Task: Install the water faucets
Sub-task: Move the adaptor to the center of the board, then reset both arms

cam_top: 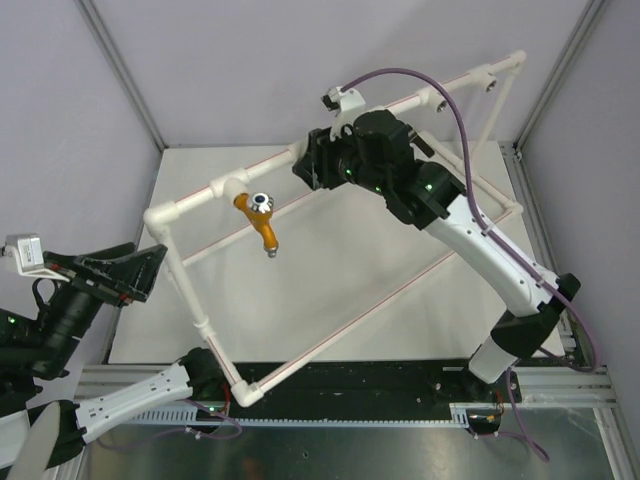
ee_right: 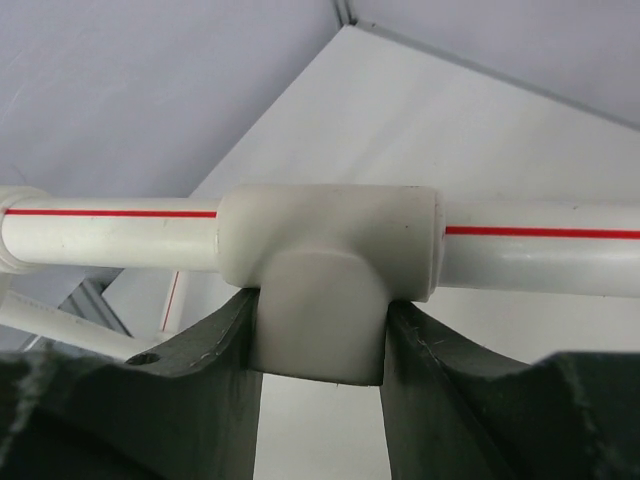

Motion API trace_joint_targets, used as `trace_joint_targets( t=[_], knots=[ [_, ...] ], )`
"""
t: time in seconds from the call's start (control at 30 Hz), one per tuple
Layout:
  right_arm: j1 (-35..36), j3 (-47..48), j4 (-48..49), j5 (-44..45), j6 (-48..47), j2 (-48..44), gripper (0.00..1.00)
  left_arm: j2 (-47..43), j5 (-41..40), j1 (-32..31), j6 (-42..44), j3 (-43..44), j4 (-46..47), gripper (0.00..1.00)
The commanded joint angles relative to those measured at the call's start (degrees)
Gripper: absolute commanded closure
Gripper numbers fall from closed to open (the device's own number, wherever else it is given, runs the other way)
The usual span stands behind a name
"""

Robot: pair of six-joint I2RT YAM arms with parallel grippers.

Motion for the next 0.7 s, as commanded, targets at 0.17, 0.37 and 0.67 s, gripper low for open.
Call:
trace_joint_targets(
  t=[0.17, 0.37, 0.67],
  knots=[
    [-7.07, 11.78, 13.99, 28.35, -8.31, 11.39, 1.00, -0.70, -6.09, 0.25, 2.13, 2.71, 2.25, 0.00],
    [-6.43, 17.85, 15.70, 29.88, -8.82, 17.44, 1.00, -0.97, -7.61, 0.27, 5.06, 3.74, 4.70, 0.00],
    [-4.30, 15.14, 28.46, 37.08, -13.95, 20.21, 1.00, -0.13, -5.98, 0.27, 4.48, 1.17, 5.86, 0.00]
  ],
)
